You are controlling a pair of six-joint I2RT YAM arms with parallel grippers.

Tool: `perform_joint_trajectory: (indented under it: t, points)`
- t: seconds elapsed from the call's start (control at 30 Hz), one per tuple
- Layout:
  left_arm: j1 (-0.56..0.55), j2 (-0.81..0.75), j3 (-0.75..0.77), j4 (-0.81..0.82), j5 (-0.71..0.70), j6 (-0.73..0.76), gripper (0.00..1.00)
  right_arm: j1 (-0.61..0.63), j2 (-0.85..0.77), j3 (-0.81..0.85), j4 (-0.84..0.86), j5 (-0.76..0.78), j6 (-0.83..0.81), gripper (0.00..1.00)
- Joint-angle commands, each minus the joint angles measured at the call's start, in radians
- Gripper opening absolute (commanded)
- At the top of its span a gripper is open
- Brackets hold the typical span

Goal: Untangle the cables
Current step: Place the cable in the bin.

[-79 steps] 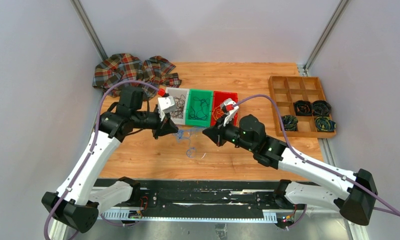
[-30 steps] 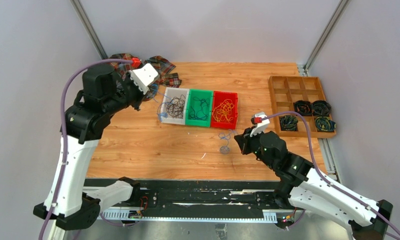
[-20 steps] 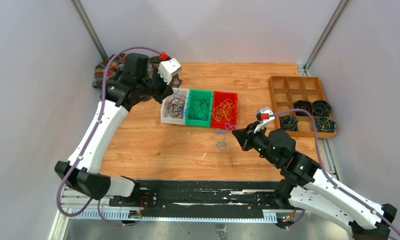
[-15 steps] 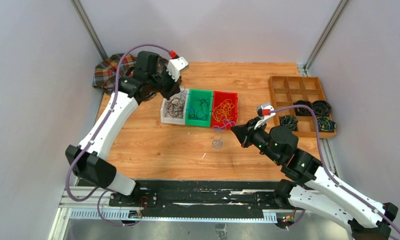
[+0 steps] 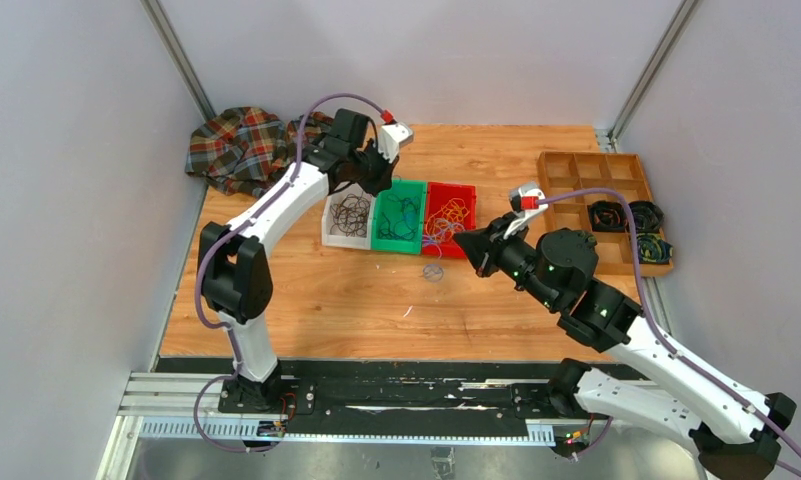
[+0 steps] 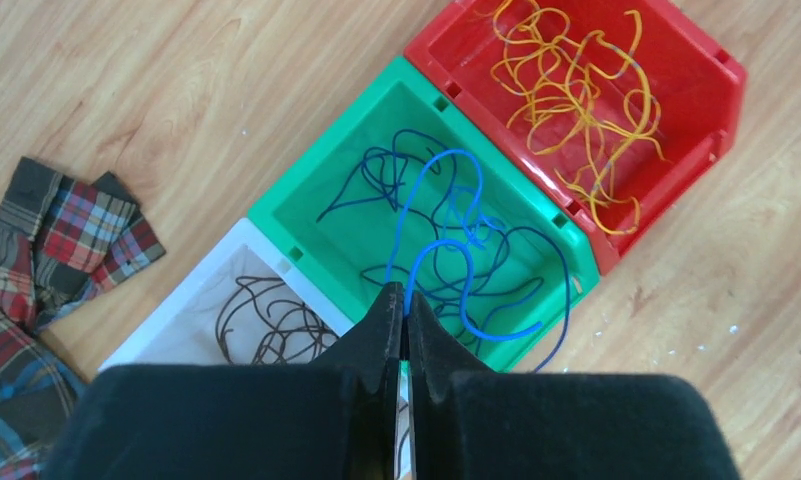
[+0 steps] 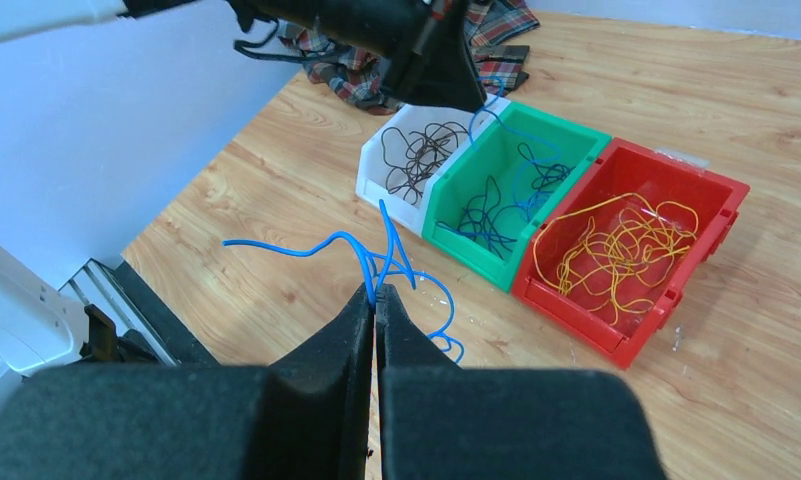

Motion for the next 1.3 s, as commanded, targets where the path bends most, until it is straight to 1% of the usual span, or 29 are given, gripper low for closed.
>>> perform_joint_trajectory:
  t: [0.0,0.03,0.07,0.1,0.13,0.23,0.33,0.43,0.47,0.53,0.6,0.63,0.7,0.77,0.83,1.03,1.17,1.27]
  points:
    - [-0.02,0.038,-0.004,0.098,-0.09,0.005,0.12,-0.02,0.024,0.066,0.038,-0.022,-0.023,0.01]
    - [-0.02,0.048,0.005,0.087,-0.099,0.001,0.26,-0.023,0.033,0.073,0.039,-0.025,-0.023,0.01]
    - [-0.02,0.055,0.019,0.068,-0.102,-0.006,0.49,-0.025,0.043,0.08,0.042,-0.029,-0.024,0.01]
    - [-0.021,0.055,0.03,0.045,-0.097,-0.009,0.69,-0.026,0.052,0.087,0.044,-0.03,-0.024,0.01]
    - [-0.021,0.047,0.037,0.024,-0.089,-0.008,0.8,-0.029,0.06,0.093,0.046,-0.032,-0.023,0.01]
    - [-0.019,-0.034,0.016,-0.005,-0.055,-0.007,0.99,-0.038,0.088,0.112,0.055,-0.041,-0.026,0.01]
    - [-0.008,-0.132,0.012,-0.075,-0.007,-0.02,0.98,-0.054,0.133,0.142,0.063,-0.057,-0.031,0.01]
    - [0.006,-0.194,0.089,-0.241,-0.032,-0.02,0.98,-0.077,0.189,0.166,0.089,-0.065,-0.041,0.01]
    - [0.027,-0.211,0.108,-0.287,-0.037,-0.027,0.98,-0.087,0.212,0.174,0.099,-0.069,-0.045,0.01]
    - [0.089,-0.271,0.096,-0.316,-0.027,-0.072,0.98,-0.113,0.28,0.206,0.116,-0.08,-0.052,0.01]
    - [0.153,-0.337,0.045,-0.312,-0.032,-0.114,0.98,-0.142,0.35,0.241,0.142,-0.107,-0.051,0.01]
    - [0.179,-0.371,0.011,-0.314,-0.064,-0.12,0.98,-0.153,0.387,0.262,0.151,-0.116,-0.054,0.01]
    - [0.211,-0.442,-0.06,-0.311,-0.132,-0.087,0.98,-0.173,0.465,0.312,0.158,-0.118,-0.06,0.0]
    - [0.232,-0.503,-0.137,-0.306,-0.173,-0.036,0.98,-0.186,0.546,0.364,0.168,-0.122,-0.071,0.01]
    - [0.248,-0.549,-0.21,-0.288,-0.215,-0.019,0.98,-0.194,0.627,0.419,0.172,-0.122,-0.091,0.01]
    - [0.295,-0.617,-0.365,-0.181,-0.321,-0.012,0.98,-0.211,0.862,0.555,0.148,-0.11,-0.135,0.01]
    - [0.313,-0.633,-0.411,-0.137,-0.386,-0.012,0.98,-0.21,0.986,0.59,0.095,-0.069,-0.165,0.01]
    - [0.321,-0.643,-0.432,-0.126,-0.396,-0.009,0.98,-0.208,1.051,0.599,0.046,-0.042,-0.195,0.01]
